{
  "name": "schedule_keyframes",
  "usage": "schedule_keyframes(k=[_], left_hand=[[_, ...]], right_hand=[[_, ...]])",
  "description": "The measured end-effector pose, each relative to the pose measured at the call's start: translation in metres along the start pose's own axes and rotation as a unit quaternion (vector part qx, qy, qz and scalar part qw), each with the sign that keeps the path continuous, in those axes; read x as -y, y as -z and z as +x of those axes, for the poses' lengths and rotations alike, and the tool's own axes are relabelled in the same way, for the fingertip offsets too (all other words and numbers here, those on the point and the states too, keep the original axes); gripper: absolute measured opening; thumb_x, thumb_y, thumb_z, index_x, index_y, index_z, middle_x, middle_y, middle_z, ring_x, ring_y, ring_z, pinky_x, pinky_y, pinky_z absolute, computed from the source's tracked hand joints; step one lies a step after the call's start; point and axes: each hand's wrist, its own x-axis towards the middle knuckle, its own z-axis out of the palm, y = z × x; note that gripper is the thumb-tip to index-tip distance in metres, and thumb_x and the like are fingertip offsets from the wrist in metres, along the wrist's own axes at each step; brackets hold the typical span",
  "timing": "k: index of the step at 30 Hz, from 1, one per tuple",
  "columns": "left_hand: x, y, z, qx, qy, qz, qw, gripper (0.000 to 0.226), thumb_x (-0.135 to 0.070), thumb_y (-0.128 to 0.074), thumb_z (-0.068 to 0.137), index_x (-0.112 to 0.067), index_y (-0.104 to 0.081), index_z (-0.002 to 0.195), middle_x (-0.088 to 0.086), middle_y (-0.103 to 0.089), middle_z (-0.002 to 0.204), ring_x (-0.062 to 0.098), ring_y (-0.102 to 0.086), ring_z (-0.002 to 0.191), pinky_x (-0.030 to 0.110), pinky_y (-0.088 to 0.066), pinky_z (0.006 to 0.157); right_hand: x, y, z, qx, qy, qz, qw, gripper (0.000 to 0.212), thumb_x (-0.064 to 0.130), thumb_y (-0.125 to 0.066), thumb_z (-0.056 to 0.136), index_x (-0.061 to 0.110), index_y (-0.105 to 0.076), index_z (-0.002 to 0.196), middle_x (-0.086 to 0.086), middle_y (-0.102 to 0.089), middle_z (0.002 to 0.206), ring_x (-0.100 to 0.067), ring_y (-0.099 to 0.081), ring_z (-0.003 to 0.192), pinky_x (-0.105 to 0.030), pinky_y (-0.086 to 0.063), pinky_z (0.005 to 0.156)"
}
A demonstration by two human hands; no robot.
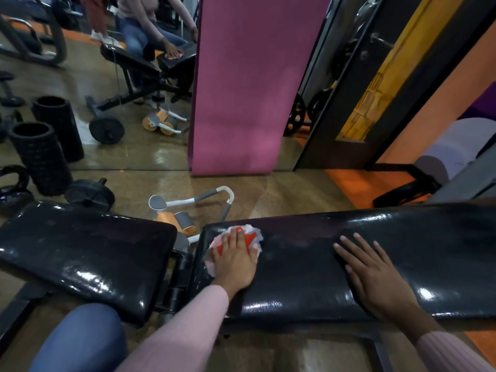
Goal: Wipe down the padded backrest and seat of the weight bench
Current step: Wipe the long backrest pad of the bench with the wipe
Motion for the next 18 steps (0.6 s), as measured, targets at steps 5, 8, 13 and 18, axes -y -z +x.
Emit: schedule_keyframes(k=[5,8,13,18], left_hand=[[0.023,0.000,-0.029,0.001,0.067,-0.001,0.998,0.065,-0.050,-0.015,0.098,-0.017,0.001,0.152,0.004,0.000,0.161,0.025,-0.002,0.146,0.050,-0.007,0.117],[-0.013,-0.006,-0.067,-0.014,-0.031,0.027,0.999,0.065,-0.052,-0.012,0.096,-0.019,-0.002,0.152,0.003,0.007,0.159,0.030,0.001,0.146,0.054,-0.004,0.114],[-0.039,-0.004,-0.007,0.058,-0.058,0.026,0.996,0.062,-0.052,-0.010,0.097,-0.025,0.000,0.152,0.003,0.008,0.160,0.028,0.008,0.146,0.057,0.001,0.114],[0.014,0.006,0.006,0.030,0.023,0.020,0.999,0.061,-0.051,-0.011,0.098,-0.024,0.001,0.152,0.002,0.003,0.161,0.025,0.002,0.146,0.053,-0.007,0.116]], right_hand=[[-0.001,-0.002,0.000,0.000,0.003,0.005,1.000,0.051,0.037,-0.023,0.099,0.027,-0.037,0.146,0.006,-0.032,0.155,-0.014,-0.014,0.148,-0.043,-0.017,0.117],[-0.001,-0.002,0.000,-0.002,0.005,0.003,1.000,0.050,0.036,-0.024,0.099,0.027,-0.038,0.146,0.006,-0.032,0.155,-0.015,-0.015,0.148,-0.043,-0.017,0.117],[-0.001,0.000,0.000,0.008,0.001,0.004,1.000,0.050,0.038,-0.021,0.100,0.027,-0.038,0.146,0.006,-0.033,0.154,-0.014,-0.016,0.147,-0.042,-0.016,0.117],[0.001,0.002,0.001,0.005,0.000,0.005,1.000,0.050,0.037,-0.023,0.099,0.027,-0.040,0.145,0.006,-0.034,0.154,-0.014,-0.016,0.147,-0.042,-0.017,0.117]])
